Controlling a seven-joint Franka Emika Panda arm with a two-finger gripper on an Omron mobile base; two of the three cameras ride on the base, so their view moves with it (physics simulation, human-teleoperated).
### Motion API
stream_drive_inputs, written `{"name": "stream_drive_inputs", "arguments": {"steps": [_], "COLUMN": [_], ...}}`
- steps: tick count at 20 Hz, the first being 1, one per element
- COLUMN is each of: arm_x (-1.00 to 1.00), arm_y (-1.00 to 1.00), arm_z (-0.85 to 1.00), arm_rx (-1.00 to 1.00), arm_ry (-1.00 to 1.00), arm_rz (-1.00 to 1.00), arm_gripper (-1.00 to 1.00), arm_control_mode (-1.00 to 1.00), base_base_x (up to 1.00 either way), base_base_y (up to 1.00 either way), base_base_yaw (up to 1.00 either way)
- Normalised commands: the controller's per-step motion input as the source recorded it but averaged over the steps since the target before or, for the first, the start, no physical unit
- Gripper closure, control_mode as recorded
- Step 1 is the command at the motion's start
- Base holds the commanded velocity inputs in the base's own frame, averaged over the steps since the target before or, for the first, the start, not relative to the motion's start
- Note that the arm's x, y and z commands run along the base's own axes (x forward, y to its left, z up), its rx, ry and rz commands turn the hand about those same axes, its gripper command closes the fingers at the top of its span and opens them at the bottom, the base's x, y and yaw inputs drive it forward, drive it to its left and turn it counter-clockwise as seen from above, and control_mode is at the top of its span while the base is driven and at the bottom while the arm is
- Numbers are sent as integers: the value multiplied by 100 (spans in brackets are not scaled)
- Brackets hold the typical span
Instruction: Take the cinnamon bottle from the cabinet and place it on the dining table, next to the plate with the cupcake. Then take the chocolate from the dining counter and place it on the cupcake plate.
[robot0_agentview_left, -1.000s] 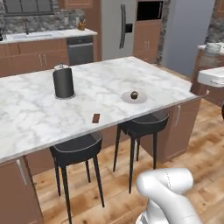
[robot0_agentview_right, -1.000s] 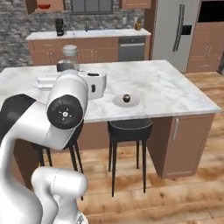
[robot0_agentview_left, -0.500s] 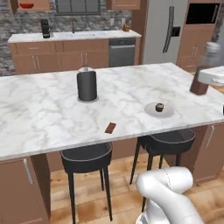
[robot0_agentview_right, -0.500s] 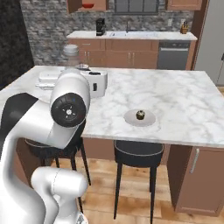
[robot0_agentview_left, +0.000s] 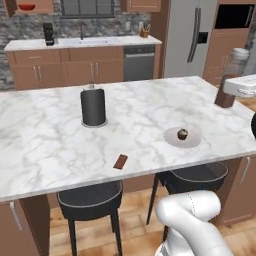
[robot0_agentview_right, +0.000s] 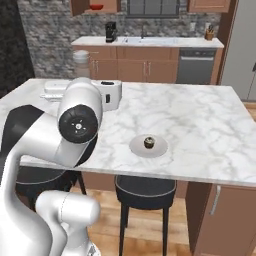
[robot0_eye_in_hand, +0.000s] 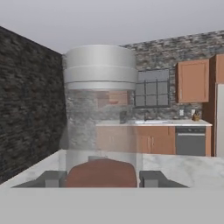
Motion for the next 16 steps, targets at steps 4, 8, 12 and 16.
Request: {"name": "stream_drive_inputs", "arguments": {"steps": [4,8,12,16], "arm_x": [0,0,0,39], "arm_y": [0,0,0,-25], "arm_z": [0,0,0,-22], "arm_rx": [0,0,0,0], "arm_ry": [0,0,0,0], "arm_rz": [0,0,0,7], "arm_gripper": [100,100,100,100], "arm_control_mode": [100,100,100,-100], "base_base_x": [63,69,65,26], "base_base_y": [0,0,-1,-14], "base_base_yaw": [-4,-3,0,3]}}
